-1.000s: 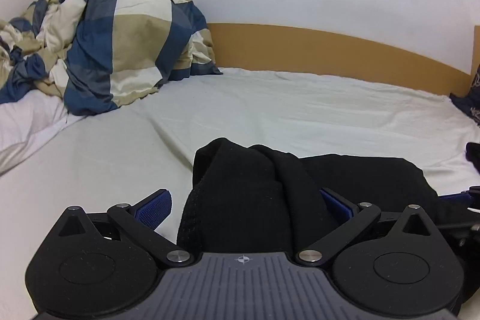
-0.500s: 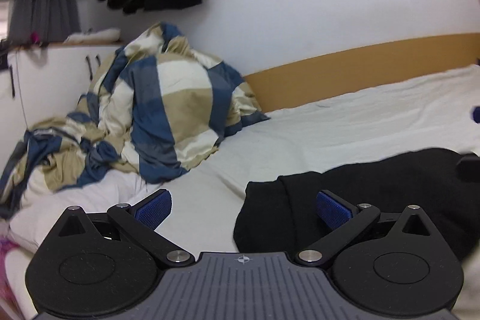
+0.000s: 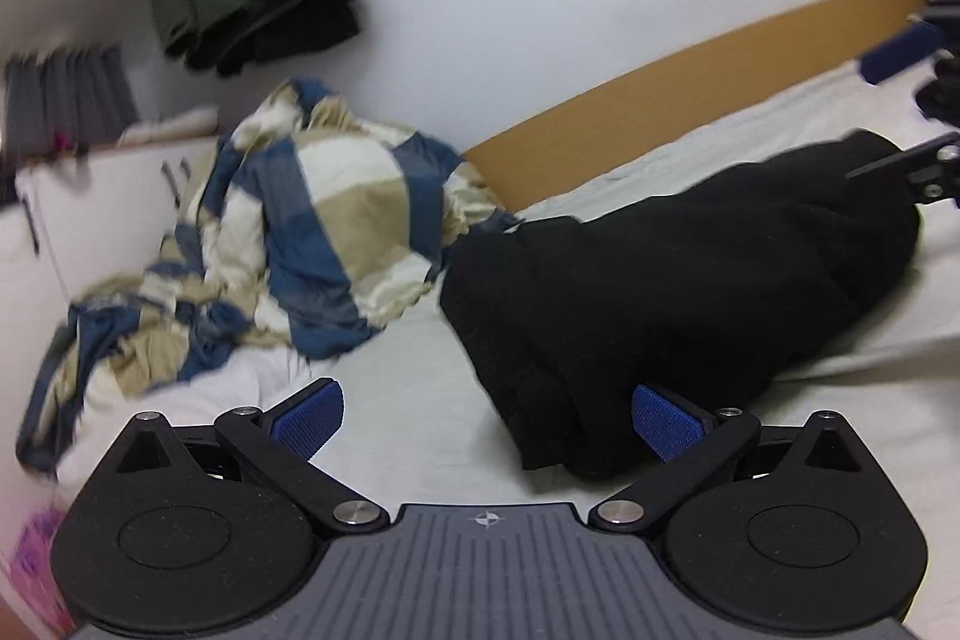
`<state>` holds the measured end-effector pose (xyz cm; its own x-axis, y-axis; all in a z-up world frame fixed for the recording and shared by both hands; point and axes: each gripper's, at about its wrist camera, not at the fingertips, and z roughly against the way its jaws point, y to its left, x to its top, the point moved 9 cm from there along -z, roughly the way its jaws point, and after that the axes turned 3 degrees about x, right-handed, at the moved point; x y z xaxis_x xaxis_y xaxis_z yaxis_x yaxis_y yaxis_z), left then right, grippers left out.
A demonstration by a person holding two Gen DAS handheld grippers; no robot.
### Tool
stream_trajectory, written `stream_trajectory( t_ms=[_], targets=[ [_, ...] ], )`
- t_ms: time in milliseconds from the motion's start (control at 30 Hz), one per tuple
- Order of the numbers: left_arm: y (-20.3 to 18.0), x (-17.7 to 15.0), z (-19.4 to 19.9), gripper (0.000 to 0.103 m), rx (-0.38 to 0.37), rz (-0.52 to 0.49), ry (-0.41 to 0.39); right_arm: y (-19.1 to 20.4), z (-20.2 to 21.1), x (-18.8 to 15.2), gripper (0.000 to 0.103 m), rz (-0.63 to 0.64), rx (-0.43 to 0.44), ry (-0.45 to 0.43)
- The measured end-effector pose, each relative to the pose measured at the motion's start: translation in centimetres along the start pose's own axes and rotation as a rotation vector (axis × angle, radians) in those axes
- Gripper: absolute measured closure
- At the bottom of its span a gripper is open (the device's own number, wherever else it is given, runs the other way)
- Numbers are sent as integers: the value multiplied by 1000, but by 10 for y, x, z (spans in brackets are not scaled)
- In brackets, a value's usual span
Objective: Fold clothes
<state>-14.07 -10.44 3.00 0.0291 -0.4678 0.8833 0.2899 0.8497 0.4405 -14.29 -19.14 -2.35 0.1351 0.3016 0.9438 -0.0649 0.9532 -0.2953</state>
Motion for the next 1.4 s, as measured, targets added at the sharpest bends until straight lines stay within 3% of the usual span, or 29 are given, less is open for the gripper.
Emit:
stream_trajectory(
  t_ms=[100, 200, 267, 333, 400, 500, 533, 600, 667, 767, 833, 867, 900, 933, 1000, 1133, 1233, 1400],
  targets=[
    [-4, -1, 9, 0, -26, -39, -43, 19, -17, -3, 0, 107, 51, 75],
    [-13, 1, 20, 0, -118, -117, -99, 34, -25, -15, 0, 376, 6, 143],
    [-29, 8, 30, 0, -185, -285, -181, 37, -30, -20, 0, 513, -22, 177],
    [-43, 15, 32, 0, -202, -491, -264, 40, -39, -18, 0, 599, -14, 196],
    [-57, 14, 23, 0, -253, -702, -284, 46, -54, -19, 0, 760, -27, 226],
    [-66, 12, -2, 1, -397, -833, -222, 54, -83, -21, 1, 929, -3, 312],
    [-66, 11, -12, 1, -457, -835, -144, 57, -91, -24, 4, 957, 24, 353],
    [-63, 9, -25, 0, -491, -909, -64, 64, -102, -29, 14, 1013, 73, 433],
    [-60, -1, -29, 0, -454, -1062, -98, 67, -107, -35, 15, 1113, 66, 471],
    [-57, -1, -34, 1, -461, -1017, -81, 63, -123, -36, 15, 1095, 63, 503],
    [-56, -4, -35, 19, -468, -1007, -75, 60, -137, -35, 15, 1062, 52, 523],
    [-56, -6, -35, 25, -473, -1009, -74, 60, -143, -35, 23, 1047, 49, 542],
    [-56, -8, -35, 32, -478, -1014, -73, 60, -147, -36, 46, 1040, 60, 573],
    [-54, -9, -35, 34, -476, -1035, -75, 60, -149, -39, 53, 1039, 63, 600],
    [-51, -9, -35, 39, -470, -1075, -80, 58, -151, -36, 57, 1028, 36, 578],
    [-34, 27, -30, 52, -410, -1029, -128, 42, -143, -16, 59, 980, -80, 500],
    [-26, 57, -23, 55, -362, -1025, -174, 24, -131, 5, 60, 964, -158, 449],
    [-43, 92, -4, 55, -355, -1002, -262, -8, -94, 27, 61, 984, -257, 438]
  ],
)
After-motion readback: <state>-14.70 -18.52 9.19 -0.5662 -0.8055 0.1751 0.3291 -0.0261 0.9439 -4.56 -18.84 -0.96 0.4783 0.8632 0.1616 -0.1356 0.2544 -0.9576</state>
